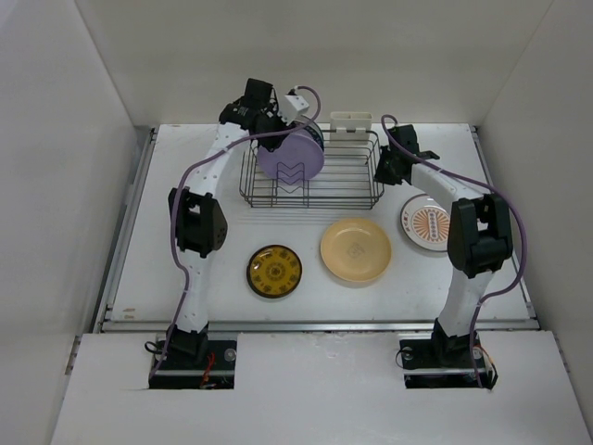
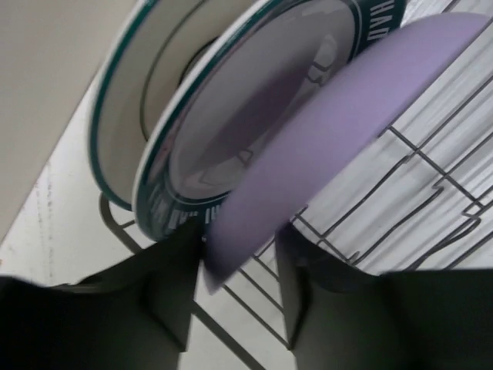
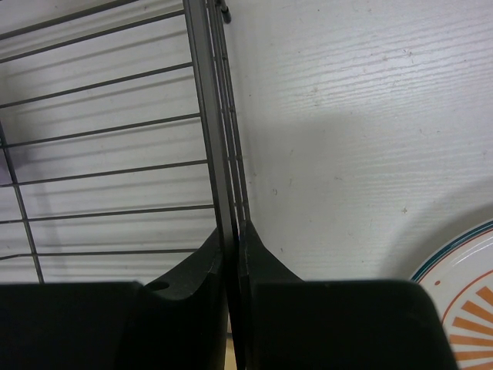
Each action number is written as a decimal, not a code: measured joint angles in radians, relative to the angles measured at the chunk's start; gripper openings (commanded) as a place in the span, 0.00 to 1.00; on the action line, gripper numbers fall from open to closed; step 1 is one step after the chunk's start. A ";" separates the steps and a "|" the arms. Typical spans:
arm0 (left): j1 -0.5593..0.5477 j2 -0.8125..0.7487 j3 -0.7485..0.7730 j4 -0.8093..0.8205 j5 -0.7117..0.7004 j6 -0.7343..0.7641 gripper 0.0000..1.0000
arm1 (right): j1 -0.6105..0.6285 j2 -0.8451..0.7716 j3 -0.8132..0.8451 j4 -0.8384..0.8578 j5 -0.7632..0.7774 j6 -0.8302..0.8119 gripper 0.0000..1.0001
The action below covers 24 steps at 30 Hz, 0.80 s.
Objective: Unload the plates from the dish rack
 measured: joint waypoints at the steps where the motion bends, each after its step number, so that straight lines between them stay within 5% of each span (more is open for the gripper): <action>1: 0.002 0.000 0.002 0.007 -0.005 0.004 0.29 | 0.000 0.000 0.000 0.000 0.000 0.000 0.00; 2: 0.004 0.000 0.003 0.007 -0.003 0.005 0.22 | 0.000 0.000 0.000 0.000 0.000 0.000 0.00; 3: 0.004 0.000 0.004 0.008 -0.005 0.012 0.03 | 0.000 0.000 0.000 0.000 0.001 0.001 0.00; 4: 0.004 0.000 0.006 0.016 -0.016 0.038 0.00 | 0.000 0.000 0.000 0.000 0.002 0.000 0.00; 15: -0.004 -0.018 0.005 0.066 -0.079 0.012 0.00 | 0.000 -0.006 0.000 -0.005 0.003 -0.007 0.00; 24: -0.013 -0.212 0.106 -0.040 -0.020 -0.184 0.00 | 0.000 -0.006 -0.001 -0.006 -0.003 0.008 0.00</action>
